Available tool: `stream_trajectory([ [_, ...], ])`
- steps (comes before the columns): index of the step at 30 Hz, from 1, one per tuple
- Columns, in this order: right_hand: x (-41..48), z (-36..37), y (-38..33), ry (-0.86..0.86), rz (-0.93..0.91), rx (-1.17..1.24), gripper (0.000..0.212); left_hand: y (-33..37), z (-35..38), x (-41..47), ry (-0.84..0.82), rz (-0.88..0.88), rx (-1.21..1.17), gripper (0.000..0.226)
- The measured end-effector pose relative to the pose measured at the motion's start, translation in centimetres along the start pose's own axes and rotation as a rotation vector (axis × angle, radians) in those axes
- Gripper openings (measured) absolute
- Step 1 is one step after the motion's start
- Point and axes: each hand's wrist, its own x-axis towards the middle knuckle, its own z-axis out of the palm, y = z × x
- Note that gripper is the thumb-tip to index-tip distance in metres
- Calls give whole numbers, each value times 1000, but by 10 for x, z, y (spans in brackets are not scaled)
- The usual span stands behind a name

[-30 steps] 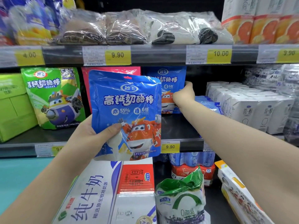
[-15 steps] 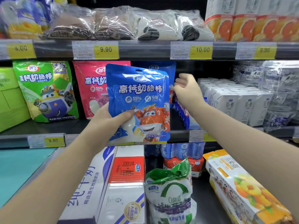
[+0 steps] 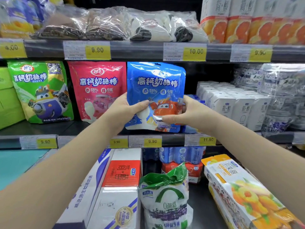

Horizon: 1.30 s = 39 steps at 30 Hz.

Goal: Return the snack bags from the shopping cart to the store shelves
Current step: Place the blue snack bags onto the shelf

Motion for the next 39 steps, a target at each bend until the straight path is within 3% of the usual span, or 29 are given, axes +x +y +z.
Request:
stream_trajectory([
  [9,14,9,6,195,-1,-71,75,-5,17,-4,216,134,293,62],
  [14,17,13,7,220,18,-116,73,-18,25,-21,238,147,579,110],
  [22,22,20,-3,284,96,-203,72,-25,40,-20,193,97,805,102],
  [29,37,24,-22,230,256,-301,79,-25,44,0,151,16,909,94],
  [35,41,26,-37,105,341,-439,64,-26,39,15,116,-49,891,100],
  [39,49,26,-38,132,317,-349,61,-26,40,20,141,-87,916,101],
])
